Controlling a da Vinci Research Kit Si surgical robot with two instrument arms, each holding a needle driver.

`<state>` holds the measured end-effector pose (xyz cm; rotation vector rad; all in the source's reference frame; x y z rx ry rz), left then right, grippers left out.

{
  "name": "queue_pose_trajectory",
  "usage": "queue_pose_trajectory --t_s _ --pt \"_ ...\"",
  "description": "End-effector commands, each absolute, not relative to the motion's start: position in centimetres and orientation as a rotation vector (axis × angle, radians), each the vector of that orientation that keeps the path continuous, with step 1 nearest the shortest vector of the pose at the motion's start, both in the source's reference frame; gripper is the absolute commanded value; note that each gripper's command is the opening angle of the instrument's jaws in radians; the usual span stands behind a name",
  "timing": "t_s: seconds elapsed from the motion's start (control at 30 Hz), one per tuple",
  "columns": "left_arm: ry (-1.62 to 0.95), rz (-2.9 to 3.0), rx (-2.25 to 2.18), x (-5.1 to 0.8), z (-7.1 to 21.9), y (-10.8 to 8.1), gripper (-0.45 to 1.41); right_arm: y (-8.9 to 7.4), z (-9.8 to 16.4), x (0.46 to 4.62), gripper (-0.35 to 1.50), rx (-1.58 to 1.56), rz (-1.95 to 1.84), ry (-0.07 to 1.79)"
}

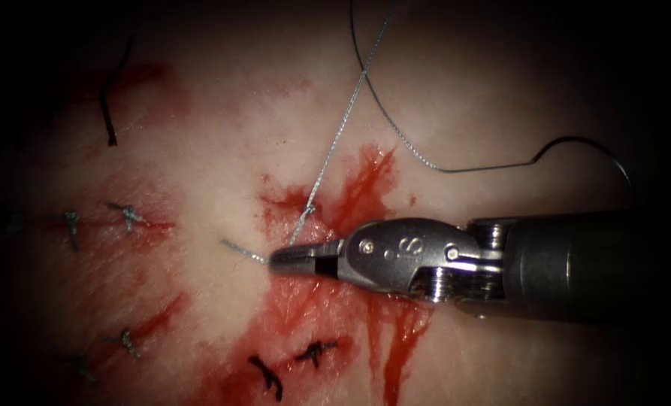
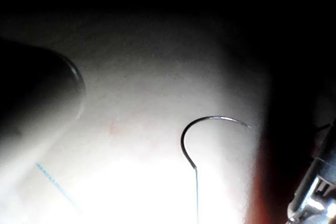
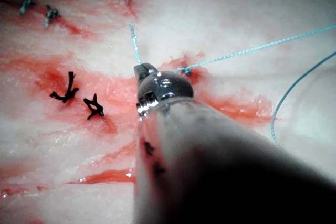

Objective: Wound Closure

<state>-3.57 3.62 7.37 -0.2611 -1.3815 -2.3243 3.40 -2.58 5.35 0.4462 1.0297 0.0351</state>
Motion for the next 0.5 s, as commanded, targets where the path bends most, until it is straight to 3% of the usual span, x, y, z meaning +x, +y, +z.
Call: queue_pose_trajectory --t_s 0.03,0.5 --pt "-1.372 -2.315 -0.262 -3.64 7.47 3.64 -0.45 -2.63 5.39 3.48 -0.35 0.447 0.033 1.015" --pt "-1.266 -2.305 -0.308 -3.87 7.96 3.66 -0.45 -2.89 5.42 3.57 -0.35 0.569 0.067 0.954"
